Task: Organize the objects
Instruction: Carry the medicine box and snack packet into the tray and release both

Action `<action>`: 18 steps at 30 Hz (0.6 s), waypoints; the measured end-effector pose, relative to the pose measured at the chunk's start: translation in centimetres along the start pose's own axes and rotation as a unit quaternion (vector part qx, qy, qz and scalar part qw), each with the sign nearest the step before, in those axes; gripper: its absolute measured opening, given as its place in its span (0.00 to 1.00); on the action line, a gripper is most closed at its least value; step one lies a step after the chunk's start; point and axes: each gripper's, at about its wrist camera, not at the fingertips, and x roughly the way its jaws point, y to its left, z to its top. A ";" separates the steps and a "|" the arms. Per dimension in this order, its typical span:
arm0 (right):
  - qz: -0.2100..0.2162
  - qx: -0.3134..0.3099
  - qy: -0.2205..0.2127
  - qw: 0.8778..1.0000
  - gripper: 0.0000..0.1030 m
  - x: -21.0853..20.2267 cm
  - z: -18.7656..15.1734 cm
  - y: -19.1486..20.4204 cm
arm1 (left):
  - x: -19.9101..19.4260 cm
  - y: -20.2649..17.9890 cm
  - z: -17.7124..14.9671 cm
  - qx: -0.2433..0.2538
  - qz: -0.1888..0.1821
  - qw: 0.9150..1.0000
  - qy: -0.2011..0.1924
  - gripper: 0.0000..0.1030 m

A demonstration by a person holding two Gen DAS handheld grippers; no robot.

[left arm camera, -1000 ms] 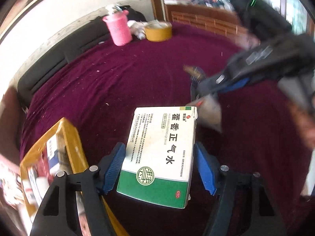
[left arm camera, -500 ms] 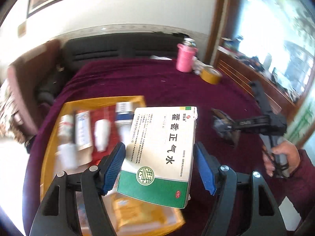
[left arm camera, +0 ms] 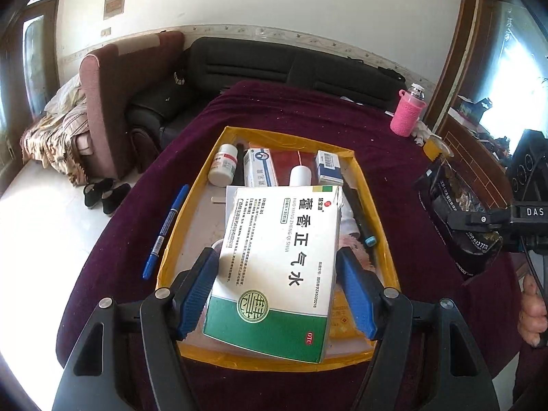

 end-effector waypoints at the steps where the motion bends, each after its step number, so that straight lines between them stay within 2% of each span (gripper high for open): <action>1: 0.000 -0.001 0.008 1.000 0.28 1.2 -0.2 0.7 | 0.2 0.1 0.0 -0.001 0.009 1.000 0.001 0.64; 5: -0.009 -0.008 0.042 0.999 0.28 5.4 -1.0 2.9 | 0.4 0.4 0.0 0.001 0.053 0.999 -0.004 0.64; 9: -0.068 -0.044 0.042 0.996 0.30 8.7 -1.4 4.9 | 1.2 0.6 0.2 0.010 0.080 0.997 -0.015 0.64; 13: -0.128 -0.082 0.024 0.988 0.33 10.7 -1.2 6.5 | 1.4 0.8 0.6 0.002 0.080 0.996 -0.029 0.65; 15: -0.137 -0.089 0.020 0.986 0.36 10.8 -1.3 7.3 | 0.7 1.4 0.7 -0.020 0.065 0.997 -0.042 0.65; 18: -0.134 -0.107 -0.004 0.985 0.48 9.2 -1.2 7.8 | -0.4 2.3 0.6 -0.045 0.047 0.996 -0.064 0.67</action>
